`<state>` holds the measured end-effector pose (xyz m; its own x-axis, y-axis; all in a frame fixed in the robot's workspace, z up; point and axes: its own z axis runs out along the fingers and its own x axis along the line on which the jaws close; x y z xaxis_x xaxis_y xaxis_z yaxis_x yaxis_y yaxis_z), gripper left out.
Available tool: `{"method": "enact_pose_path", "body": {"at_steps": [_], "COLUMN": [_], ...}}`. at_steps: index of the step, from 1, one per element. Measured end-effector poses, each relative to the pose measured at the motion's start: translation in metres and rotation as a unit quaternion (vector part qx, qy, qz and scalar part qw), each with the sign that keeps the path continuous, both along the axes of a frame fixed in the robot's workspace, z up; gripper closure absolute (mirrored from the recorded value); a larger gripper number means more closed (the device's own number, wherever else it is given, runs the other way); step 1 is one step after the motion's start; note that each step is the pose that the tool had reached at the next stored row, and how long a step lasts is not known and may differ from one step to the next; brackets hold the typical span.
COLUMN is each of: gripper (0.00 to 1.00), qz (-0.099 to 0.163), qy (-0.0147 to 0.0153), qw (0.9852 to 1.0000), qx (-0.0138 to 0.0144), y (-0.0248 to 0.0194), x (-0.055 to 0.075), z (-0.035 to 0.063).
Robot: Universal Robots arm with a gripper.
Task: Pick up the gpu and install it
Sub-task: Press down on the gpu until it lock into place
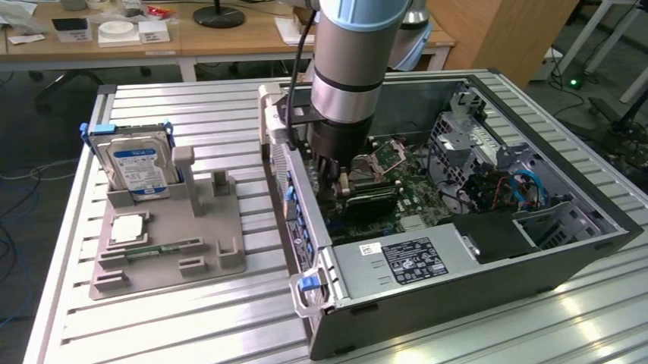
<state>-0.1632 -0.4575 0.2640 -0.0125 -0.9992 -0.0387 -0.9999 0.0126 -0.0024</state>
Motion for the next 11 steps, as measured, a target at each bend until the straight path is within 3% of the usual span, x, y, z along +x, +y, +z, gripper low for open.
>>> {"method": "enact_pose_path", "body": {"at_steps": [4,11], "gripper": [0.90,0.90], "qz": [0.000,0.000], "qy": [0.0009,0.0009], "qw": [1.0000,1.0000], "qx": [-0.0012,-0.0012], "y": [-0.0003,-0.0003], "x": [-0.0002,-0.0002], "z": [0.0089,0.0092]}}
